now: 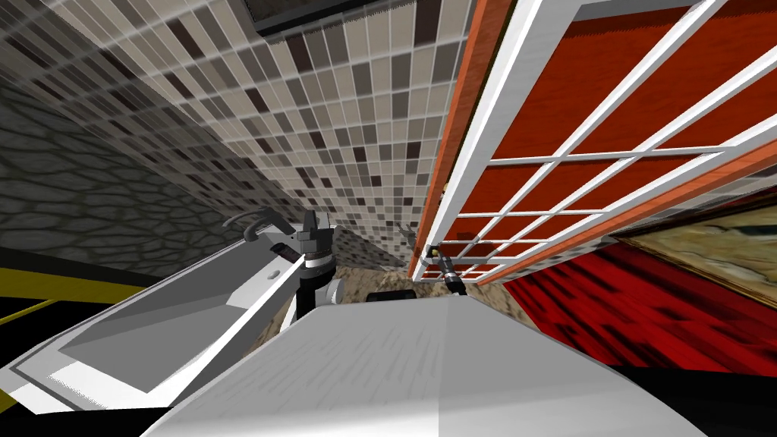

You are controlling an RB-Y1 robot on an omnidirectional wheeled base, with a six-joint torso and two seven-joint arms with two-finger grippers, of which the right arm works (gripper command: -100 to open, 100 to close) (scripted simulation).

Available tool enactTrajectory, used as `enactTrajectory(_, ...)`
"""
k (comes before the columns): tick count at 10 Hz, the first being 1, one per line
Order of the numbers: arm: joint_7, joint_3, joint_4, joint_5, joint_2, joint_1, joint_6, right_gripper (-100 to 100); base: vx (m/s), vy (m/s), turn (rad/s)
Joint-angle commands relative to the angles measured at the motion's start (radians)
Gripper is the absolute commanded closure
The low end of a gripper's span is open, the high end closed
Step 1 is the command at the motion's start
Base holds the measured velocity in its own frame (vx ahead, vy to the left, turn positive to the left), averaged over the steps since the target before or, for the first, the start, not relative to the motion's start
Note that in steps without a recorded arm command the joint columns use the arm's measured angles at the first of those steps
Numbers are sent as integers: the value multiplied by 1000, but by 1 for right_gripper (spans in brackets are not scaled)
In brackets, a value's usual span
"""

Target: Pull the door open

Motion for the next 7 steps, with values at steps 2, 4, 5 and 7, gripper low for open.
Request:
enactTrajectory(2, -62, 20, 12, -9, 21, -22, -13, 100, -45, -30, 77)
enactTrajectory(4, -103, 24, 9, -20, 23, -22, -8, 100, -24, -9, 7)
enactTrajectory(5, -130, 28, 6, -32, 25, -23, -3, 100, -52, -21, 106)
enactTrajectory(7, -173, 23, 60, -53, 10, -33, -15, -100, -36, -25, 22)
